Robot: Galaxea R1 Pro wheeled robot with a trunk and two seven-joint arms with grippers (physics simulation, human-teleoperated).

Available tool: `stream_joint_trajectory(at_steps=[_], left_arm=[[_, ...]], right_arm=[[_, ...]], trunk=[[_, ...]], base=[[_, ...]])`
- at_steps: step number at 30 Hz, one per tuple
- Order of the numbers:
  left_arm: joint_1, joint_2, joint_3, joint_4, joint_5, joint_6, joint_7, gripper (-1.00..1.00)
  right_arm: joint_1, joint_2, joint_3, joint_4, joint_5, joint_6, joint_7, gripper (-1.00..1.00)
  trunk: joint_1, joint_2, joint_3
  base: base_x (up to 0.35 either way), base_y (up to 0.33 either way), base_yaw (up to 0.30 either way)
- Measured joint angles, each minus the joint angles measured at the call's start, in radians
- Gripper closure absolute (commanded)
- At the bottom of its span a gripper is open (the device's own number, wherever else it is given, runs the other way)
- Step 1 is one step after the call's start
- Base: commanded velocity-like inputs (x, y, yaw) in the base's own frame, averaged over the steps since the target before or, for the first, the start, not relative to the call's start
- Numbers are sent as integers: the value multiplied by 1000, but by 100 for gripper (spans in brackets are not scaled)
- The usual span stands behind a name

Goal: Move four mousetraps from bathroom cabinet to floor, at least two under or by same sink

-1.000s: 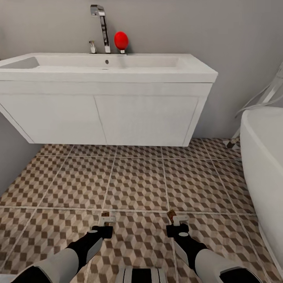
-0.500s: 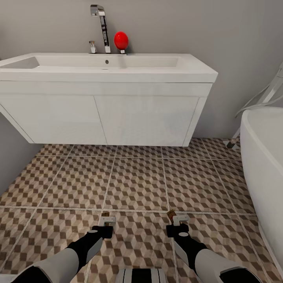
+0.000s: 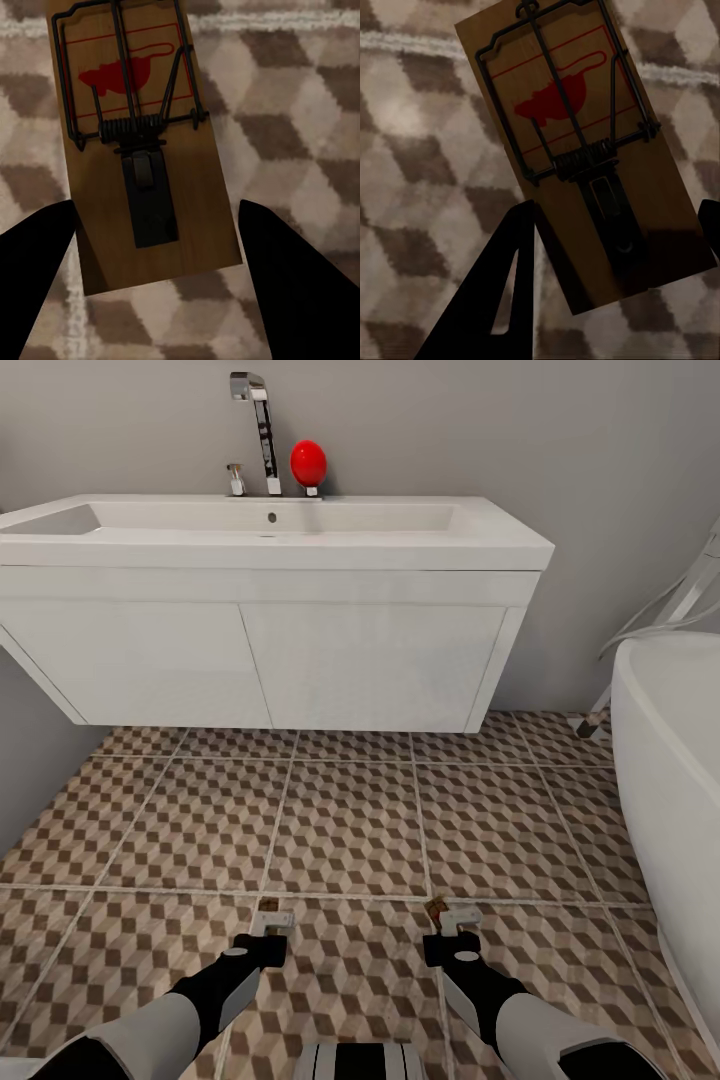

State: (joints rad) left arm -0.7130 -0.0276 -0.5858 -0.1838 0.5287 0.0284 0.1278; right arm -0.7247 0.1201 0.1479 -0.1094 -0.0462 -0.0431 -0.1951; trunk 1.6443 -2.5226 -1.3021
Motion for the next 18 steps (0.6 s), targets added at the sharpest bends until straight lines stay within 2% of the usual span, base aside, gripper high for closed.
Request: stream_joint_trajectory(at_steps=[4,8,10,12,18], left_arm=[[0,6,0,7,0,-8,-7,100],[-1,35,1,24,-1,-17,-12,100],[-1,57,2,29,-1,-23,-33,100],[-2,67,1,31,0,-25,-56,100],[-2,76,2,34,0,-46,-85,100]], right_arm=[[0,1,-1,4,-2,22,7,100],[0,0,-4,6,-5,28,30,100],[0,1,-5,6,-6,30,41,100],[0,1,-5,6,-6,32,47,100],[0,1,-6,10,-8,30,59,100]], trunk=[[0,0,0],[0,0,0],[0,0,0],[0,0,0],[0,0,0]], base=[[0,0,0],[0,0,0],[0,0,0],[0,0,0],[0,0,0]])
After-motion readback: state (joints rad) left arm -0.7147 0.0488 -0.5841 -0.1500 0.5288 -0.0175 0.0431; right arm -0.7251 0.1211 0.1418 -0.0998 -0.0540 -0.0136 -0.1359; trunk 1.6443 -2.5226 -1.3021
